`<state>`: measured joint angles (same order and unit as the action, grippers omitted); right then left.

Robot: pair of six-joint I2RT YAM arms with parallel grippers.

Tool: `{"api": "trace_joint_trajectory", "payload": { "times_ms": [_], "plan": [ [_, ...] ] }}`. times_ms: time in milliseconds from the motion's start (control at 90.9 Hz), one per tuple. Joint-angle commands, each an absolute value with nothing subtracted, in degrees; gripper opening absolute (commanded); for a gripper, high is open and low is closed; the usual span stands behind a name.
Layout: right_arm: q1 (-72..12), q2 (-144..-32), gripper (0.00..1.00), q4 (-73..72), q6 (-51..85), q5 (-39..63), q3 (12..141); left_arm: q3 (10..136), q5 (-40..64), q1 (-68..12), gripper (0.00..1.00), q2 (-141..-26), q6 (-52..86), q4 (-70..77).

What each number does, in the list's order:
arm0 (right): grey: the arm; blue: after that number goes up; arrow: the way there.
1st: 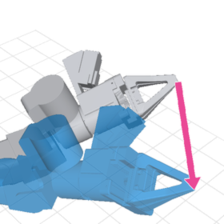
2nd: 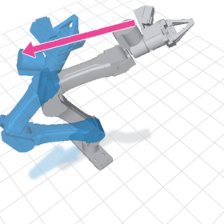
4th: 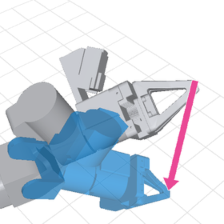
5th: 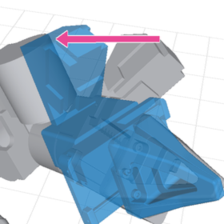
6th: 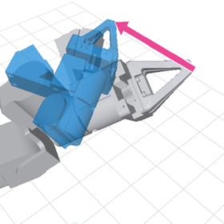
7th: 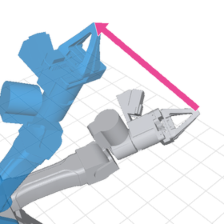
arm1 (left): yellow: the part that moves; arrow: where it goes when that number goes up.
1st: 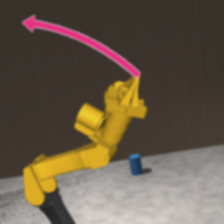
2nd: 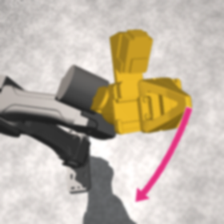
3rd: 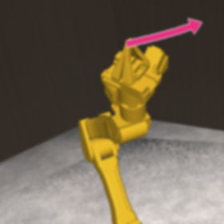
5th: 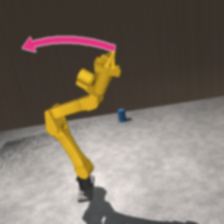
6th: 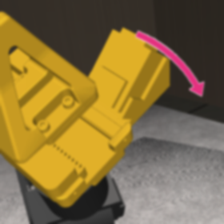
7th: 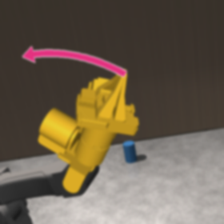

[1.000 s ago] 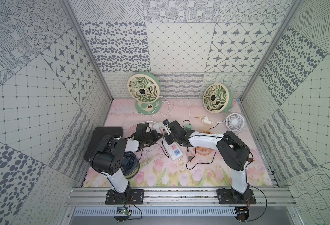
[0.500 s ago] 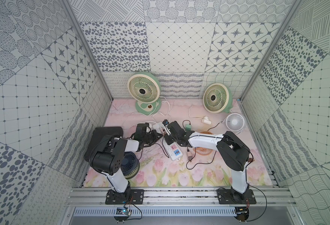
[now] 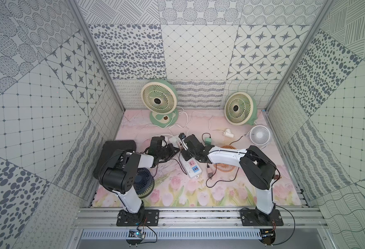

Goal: Unplug the desk fan from the power strip
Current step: Remove the plug from the socket.

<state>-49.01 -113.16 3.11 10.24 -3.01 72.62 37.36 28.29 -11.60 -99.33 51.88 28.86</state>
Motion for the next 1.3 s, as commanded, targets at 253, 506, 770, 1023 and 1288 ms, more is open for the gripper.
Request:
{"api": "trace_joint_trajectory", "payload": {
  "times_ms": [253,506,770,1023,1288],
  "plan": [
    [-53.32,-113.13,0.03,3.27,4.22,-9.97,76.29,36.87,25.88,-11.61,0.0,-99.59,50.62,22.15],
    [-48.09,-111.03,0.03,-1.67,12.75,0.77,72.43,36.83,25.95,-11.48,0.0,-99.15,50.52,22.01],
    [-52.9,-112.95,0.03,3.56,5.18,-9.46,76.12,37.05,26.0,-11.53,0.0,-99.49,50.58,22.15],
    [-48.22,-109.94,0.03,-0.75,11.78,-0.83,71.66,37.27,26.1,-11.53,0.0,-99.48,50.5,21.89],
    [-53.21,-111.67,0.03,4.12,4.38,-10.25,75.37,37.53,26.2,-11.58,0.0,-99.49,50.5,21.84]
  ]
}}
